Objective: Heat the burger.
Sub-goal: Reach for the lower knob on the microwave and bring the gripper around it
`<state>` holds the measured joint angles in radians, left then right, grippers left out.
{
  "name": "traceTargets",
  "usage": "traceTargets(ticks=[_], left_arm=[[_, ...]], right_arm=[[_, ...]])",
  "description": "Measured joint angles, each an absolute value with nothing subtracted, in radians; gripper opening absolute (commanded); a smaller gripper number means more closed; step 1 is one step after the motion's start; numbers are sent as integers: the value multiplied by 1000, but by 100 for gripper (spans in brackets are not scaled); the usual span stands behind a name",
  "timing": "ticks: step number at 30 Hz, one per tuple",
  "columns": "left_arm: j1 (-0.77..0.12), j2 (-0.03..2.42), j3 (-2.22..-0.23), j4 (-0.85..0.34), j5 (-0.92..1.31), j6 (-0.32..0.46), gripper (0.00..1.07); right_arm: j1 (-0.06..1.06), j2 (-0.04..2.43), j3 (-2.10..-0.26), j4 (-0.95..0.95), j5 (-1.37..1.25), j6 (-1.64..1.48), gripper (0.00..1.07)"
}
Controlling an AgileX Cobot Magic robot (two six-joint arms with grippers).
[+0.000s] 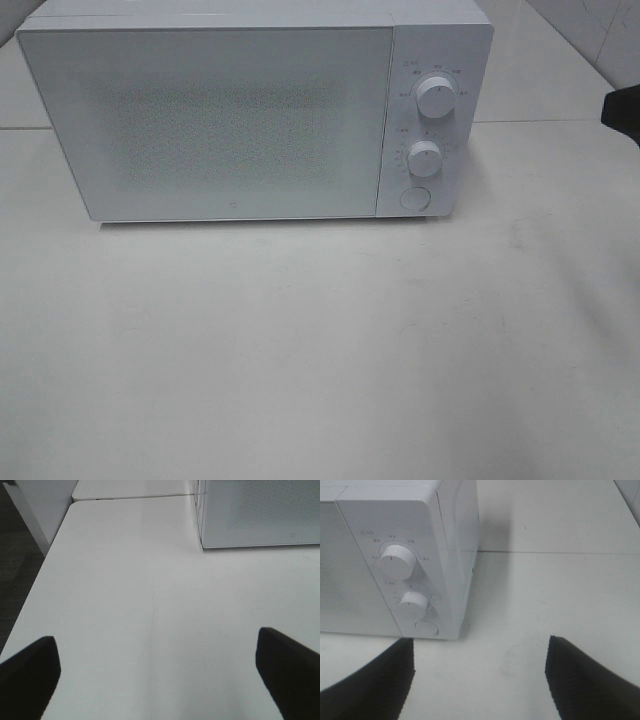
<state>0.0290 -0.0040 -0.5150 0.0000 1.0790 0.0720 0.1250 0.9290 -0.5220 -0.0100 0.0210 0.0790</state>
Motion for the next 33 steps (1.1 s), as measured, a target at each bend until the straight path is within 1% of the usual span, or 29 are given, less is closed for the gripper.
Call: traceTargets(ticks=[4, 6, 7, 8, 9, 11, 12, 14, 15, 16, 17, 18, 20, 21, 23, 24, 26, 27, 29, 30, 32, 33], left_arm=[[29, -4, -515, 0, 1079, 72, 100], [29, -4, -515, 0, 1079, 72, 100], [29, -4, -515, 0, 1079, 72, 100], [29, -4, -515, 0, 1079, 72, 100], [29, -4, -515, 0, 1079, 72, 100], [29, -4, -515, 0, 1079, 72, 100], [29, -4, -515, 0, 1079, 72, 100], [29, -4, -515, 0, 1079, 72, 100], [29, -4, -515, 0, 1079, 72, 100], [29, -4, -515, 0, 1079, 72, 100], [29, -4, -515, 0, 1079, 71, 100], [29, -4, -515, 0, 1079, 71, 100], [29, -4, -515, 0, 1079, 71, 100], [29, -4, -515, 0, 1079, 71, 100], [29, -4, -515, 0, 1079, 71, 100], [29, -4, -515, 0, 1079, 71, 100], [29, -4, -515, 0, 1079, 71, 100], [29, -4, -515, 0, 1079, 71, 100], [29, -4, -515, 0, 1079, 71, 100], [29, -4, -515, 0, 1079, 71, 100], [29, -4, -515, 0, 1079, 71, 100], [29, -4, -515, 0, 1079, 71, 100]], right_arm=[[125, 1001, -522, -10, -79, 80, 72], [125, 1061, -501, -10, -221, 83, 72], [125, 1061, -501, -10, -221, 83, 72], [125, 1096, -470, -9, -322, 82, 72], [125, 1096, -470, -9, -322, 82, 72], [126, 1146, -413, 13, -470, 77, 72], [126, 1146, -413, 13, -470, 77, 72], [147, 1192, -365, 77, -601, 31, 72], [147, 1192, -365, 77, -601, 31, 72], [185, 1228, -339, 143, -684, -40, 72], [238, 1267, -313, 251, -777, -127, 72], [238, 1267, -313, 251, -777, -127, 72], [292, 1314, -298, 351, -857, -190, 73], [292, 1314, -298, 351, -857, -190, 73], [395, 1402, -292, 503, -1000, -268, 76], [395, 1402, -292, 503, -1000, -268, 76], [448, 1451, -292, 560, -1066, -283, 78], [448, 1451, -292, 560, -1066, -283, 78], [549, 1540, -294, 659, -1171, -290, 78], [549, 1540, -294, 659, -1171, -290, 78], [617, 1595, -304, 734, -1193, -290, 78], [617, 1595, -304, 734, -1193, -290, 78]])
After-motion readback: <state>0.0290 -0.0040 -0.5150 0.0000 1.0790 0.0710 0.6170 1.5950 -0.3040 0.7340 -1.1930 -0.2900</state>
